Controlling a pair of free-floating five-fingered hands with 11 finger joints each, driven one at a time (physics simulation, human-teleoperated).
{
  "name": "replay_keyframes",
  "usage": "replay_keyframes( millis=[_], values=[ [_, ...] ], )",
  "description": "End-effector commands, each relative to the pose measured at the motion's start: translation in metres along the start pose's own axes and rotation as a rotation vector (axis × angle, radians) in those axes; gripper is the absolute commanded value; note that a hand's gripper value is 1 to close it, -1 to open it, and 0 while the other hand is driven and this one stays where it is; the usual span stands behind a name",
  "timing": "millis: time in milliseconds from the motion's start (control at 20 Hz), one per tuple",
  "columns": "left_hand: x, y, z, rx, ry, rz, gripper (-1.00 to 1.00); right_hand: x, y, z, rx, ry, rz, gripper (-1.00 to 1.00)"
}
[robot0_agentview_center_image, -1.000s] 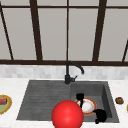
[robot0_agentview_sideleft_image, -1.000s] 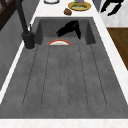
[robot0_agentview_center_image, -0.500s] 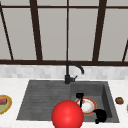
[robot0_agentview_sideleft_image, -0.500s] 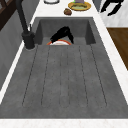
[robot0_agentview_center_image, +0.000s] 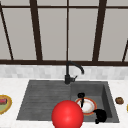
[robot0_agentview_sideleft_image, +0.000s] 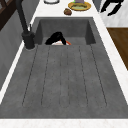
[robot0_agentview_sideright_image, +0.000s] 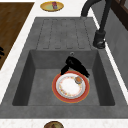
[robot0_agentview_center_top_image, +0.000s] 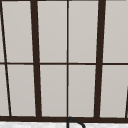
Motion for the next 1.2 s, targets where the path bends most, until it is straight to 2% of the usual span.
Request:
replay_keyframes(
  millis=[0,200,500,750,800,1000,1100,1150],
  values=[
    [-0.023,-0.012,0.004,-0.005,-0.01,0.002,-1.0,0.0,0.0,0.0,0.0,0.0,0.0,0.0],
    [-0.05,-0.023,0.008,-0.006,-0.015,0.012,-1.0,0.0,0.0,0.0,0.0,0.0,0.0,0.0],
    [-0.091,-0.042,0.015,0.002,-0.01,0.003,-1.0,0.0,0.0,0.0,0.0,0.0,0.0,0.0],
    [-0.104,-0.033,0.015,0.015,-0.008,0.121,-1.0,0.0,0.0,0.0,0.0,0.0,0.0,0.0],
    [-0.104,-0.031,0.015,0.014,-0.007,0.134,-1.0,0.0,0.0,0.0,0.0,0.0,0.0,0.0],
    [-0.092,-0.033,0.013,0.009,-0.006,0.115,-1.0,0.0,0.0,0.0,0.0,0.0,0.0,0.0],
    [-0.094,-0.037,0.014,0.006,-0.013,0.101,-1.0,0.0,0.0,0.0,0.0,0.0,0.0,0.0],
    [-0.098,-0.042,0.015,0.015,-0.013,0.112,-1.0,0.0,0.0,0.0,0.0,0.0,0.0,0.0]
  ],
)
